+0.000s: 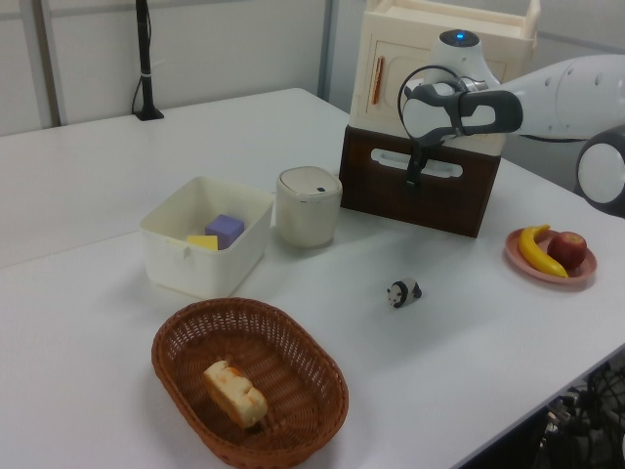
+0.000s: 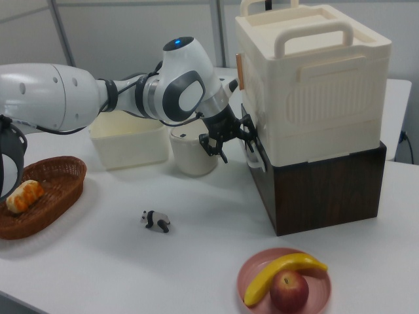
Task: Slide open the drawer
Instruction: 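Lower the gripper and close it on the white drawer handle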
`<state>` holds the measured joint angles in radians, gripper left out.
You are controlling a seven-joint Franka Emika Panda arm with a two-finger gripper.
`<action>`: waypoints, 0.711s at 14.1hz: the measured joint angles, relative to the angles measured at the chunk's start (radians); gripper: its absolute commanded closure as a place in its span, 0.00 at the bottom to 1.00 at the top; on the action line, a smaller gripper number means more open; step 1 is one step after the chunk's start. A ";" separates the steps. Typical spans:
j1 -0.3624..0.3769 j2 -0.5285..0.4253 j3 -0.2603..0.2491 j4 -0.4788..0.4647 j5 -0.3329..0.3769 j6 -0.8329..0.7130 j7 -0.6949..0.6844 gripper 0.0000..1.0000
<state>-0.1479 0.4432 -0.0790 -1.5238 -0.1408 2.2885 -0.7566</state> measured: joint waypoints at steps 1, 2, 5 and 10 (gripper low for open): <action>0.000 0.000 0.000 0.000 0.000 0.000 0.001 0.21; 0.000 0.000 0.000 0.000 0.000 0.001 0.005 0.24; 0.000 0.001 0.001 0.002 0.000 0.007 0.007 0.25; 0.000 0.002 0.002 0.002 0.000 0.008 0.018 0.24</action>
<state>-0.1482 0.4450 -0.0772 -1.5217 -0.1409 2.2964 -0.7389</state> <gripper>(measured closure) 0.242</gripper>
